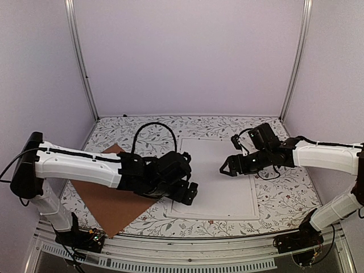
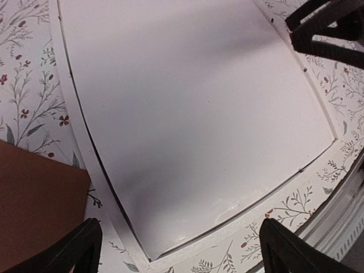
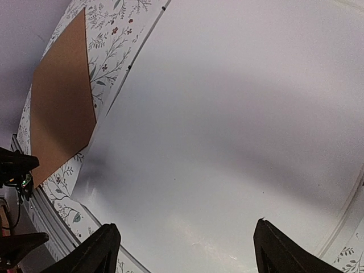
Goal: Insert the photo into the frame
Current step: Press the photo onto the mat board, then turn over the backboard at the center of the board.
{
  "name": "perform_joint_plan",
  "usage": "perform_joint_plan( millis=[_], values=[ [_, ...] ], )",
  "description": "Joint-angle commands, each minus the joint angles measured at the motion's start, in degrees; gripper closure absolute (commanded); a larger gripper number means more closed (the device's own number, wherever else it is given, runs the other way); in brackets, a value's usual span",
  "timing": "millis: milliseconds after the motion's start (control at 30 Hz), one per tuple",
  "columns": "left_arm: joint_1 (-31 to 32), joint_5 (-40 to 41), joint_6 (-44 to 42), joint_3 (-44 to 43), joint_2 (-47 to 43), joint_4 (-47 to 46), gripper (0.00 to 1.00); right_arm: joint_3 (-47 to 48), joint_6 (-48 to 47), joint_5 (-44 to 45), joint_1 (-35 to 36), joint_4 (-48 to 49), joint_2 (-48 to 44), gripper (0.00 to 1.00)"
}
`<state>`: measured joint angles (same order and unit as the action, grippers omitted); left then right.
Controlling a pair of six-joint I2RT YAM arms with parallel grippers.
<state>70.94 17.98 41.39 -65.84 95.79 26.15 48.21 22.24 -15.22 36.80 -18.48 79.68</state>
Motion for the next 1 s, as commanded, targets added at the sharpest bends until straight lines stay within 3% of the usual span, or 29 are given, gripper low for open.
perform_joint_plan(
  millis=[0,133,233,533,633,700,967],
  values=[
    [-3.99,3.47,4.09,1.55,-5.94,7.85,0.01,6.47,-1.19,1.89,3.99,0.53,3.43,0.15],
    [-9.36,3.81,6.0,6.56,-12.33,13.0,0.01,14.99,-2.06,3.0,8.64,0.11,9.34,0.15],
    [-17.08,3.04,6.09,10.62,-17.65,16.46,0.01,22.13,-2.7,2.76,12.24,0.15,15.82,0.14],
    [-36.92,-6.23,5.48,23.86,-33.3,13.24,0.0,44.13,-4.04,0.46,19.86,-2.51,37.6,0.11],
    [-41.48,-8.82,4.99,26.38,-35.45,12.83,0.0,49.81,-3.71,-1.72,20.18,-3.64,42.81,0.09],
    [-44.62,-10.21,4.71,27.98,-35.71,12.7,0.0,53.07,-3.91,-1.82,20.52,-4.8,45.85,0.02],
    [-51.01,-9.29,8.53,30.12,-34.69,13.9,0.0,59.68,-1.75,-3.85,20.88,-6.38,55.04,0.01]
  ],
)
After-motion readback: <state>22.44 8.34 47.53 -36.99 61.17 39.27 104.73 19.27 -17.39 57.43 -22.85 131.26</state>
